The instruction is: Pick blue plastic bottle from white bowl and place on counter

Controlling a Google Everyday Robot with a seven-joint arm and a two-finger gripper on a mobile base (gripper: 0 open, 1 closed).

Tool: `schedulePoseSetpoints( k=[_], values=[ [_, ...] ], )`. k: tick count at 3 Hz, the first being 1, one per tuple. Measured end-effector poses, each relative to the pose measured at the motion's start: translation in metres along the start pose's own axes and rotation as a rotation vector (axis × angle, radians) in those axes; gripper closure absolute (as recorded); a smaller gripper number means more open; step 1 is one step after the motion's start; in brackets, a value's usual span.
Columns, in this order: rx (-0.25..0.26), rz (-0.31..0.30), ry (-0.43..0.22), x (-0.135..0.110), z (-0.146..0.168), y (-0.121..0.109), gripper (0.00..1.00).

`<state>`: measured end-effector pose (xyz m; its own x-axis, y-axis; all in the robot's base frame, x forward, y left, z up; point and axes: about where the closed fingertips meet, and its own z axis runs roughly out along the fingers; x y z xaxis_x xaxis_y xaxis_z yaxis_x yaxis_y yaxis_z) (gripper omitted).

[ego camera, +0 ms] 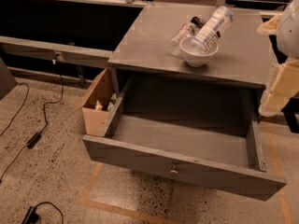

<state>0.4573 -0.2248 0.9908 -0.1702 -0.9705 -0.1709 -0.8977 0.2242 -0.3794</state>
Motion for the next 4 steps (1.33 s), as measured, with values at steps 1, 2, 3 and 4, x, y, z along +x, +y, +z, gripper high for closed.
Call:
schedulePoseSetpoints(
  k=[1,2,3,4],
  values=[
    [0.184,-0.13,0.051,0.01,-0.007,-0.032,0.0],
    [0.37,-0.345,0.148,0.017,0.008,-0.067,0.0],
    [0.486,-0.426,0.157,0.011,0.024,-0.097,0.0],
    [0.574,-0.442,0.129,-0.002,0.012,-0.114,0.0]
  ],
)
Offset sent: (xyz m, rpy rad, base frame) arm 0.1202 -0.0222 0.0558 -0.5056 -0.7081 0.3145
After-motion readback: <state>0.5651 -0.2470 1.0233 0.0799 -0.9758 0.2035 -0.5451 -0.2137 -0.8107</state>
